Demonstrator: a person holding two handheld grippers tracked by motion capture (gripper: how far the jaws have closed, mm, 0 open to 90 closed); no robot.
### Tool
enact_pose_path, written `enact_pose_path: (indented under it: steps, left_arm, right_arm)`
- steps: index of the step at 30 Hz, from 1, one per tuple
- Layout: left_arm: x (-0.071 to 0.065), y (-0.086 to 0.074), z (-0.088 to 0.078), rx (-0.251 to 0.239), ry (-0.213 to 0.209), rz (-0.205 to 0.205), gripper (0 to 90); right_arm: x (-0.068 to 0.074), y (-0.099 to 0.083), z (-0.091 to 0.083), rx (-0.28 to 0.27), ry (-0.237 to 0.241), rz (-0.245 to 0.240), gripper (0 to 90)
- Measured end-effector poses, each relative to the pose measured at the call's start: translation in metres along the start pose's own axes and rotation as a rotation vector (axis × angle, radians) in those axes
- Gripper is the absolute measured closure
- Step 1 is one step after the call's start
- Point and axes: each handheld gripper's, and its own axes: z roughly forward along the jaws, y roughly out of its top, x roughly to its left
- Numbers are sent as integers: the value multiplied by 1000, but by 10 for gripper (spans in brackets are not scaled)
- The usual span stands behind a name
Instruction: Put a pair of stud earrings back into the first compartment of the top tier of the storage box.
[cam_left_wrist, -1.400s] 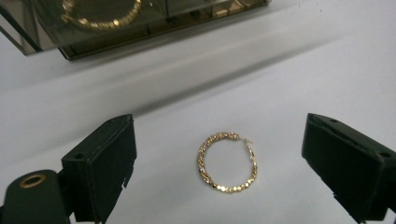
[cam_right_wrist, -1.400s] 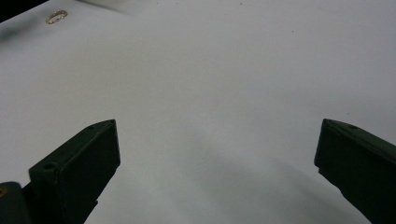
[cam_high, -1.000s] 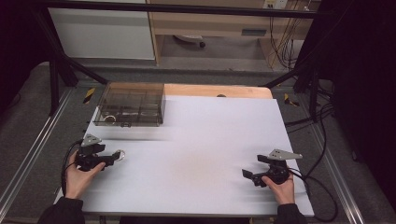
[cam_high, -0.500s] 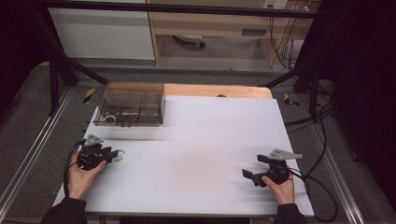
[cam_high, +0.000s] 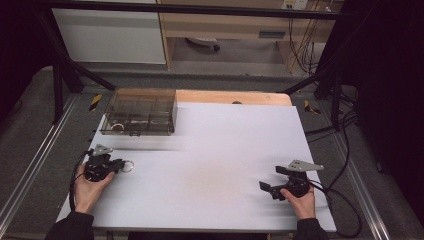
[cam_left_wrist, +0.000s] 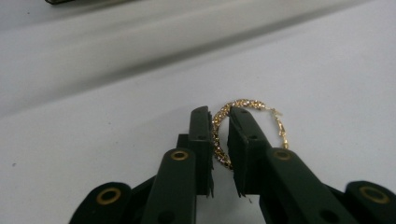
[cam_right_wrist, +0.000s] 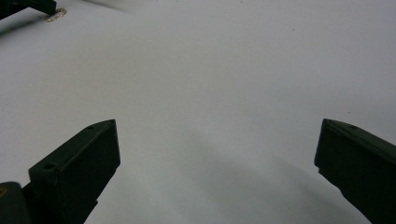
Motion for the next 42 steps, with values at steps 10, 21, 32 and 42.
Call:
enact_pose_path:
  steps: [10,21,32,42]
  left_arm:
    - [-2,0,-1,12,4,-3,849]
    - [-3,2,-5,-2,-5,-12,856]
    - [0,4,-17,-28,-29,-32,856]
    - [-1,7,-25,-41,-45,-40,856]
  right_arm:
    - [0,0,0,1,2,-1,7]
    - [0,0,0,1,2,0,7]
    - [0,0,0,2,3,-1,7]
    - [0,0,0,3,2,0,7]
